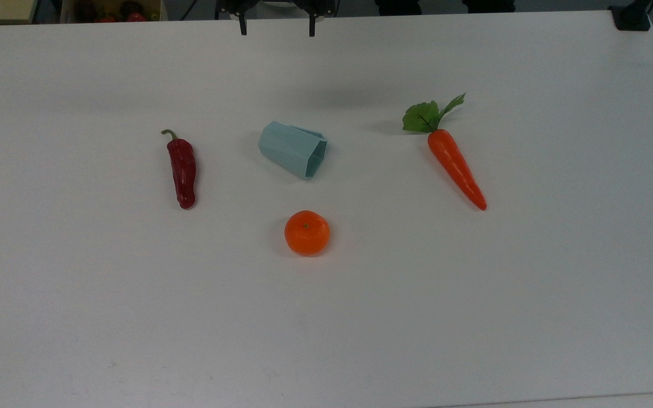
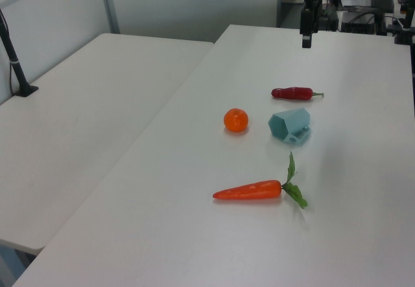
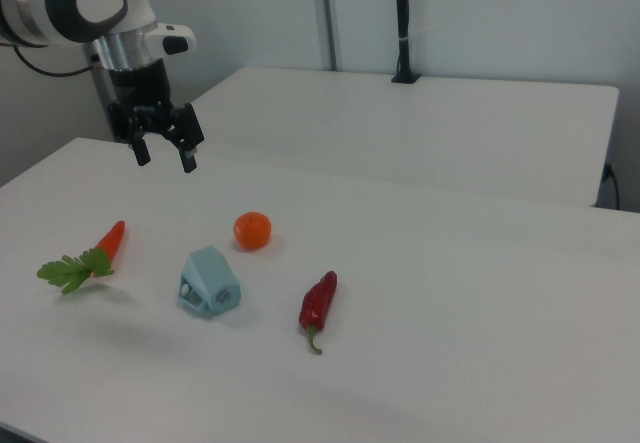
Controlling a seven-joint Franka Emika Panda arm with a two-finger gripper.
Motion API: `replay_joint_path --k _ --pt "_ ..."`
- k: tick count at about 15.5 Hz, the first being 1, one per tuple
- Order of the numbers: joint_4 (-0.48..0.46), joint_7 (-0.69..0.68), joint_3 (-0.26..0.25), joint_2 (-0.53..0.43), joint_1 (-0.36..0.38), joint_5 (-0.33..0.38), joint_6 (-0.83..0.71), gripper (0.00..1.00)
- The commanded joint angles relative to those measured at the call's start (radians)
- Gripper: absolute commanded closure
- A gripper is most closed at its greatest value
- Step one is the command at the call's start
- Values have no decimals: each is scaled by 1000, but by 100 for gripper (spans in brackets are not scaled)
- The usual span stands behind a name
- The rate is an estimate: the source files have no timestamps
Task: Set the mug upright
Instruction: 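Move the open gripper down toward the light-blue mug lying on its side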
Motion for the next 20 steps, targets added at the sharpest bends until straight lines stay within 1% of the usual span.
replay_joint_path --k 1,7,10,11,13,14,15,16,18,20 --pt "-40 -21 -5 -29 2 15 15 0" --pt "-37 -17 -1 -12 17 -8 16 0" --pt "-18 31 5 22 25 -50 23 0" --pt "-17 37 5 49 49 -83 26 0" --pt "-14 45 5 99 85 -123 27 0" --pt "-14 78 2 123 102 -136 26 0" --pt "20 165 5 161 120 -175 24 0" --pt "52 221 5 204 128 -208 15 0" --pt "93 320 5 273 154 -254 -3 0" --pt "116 397 2 321 169 -290 -10 0"
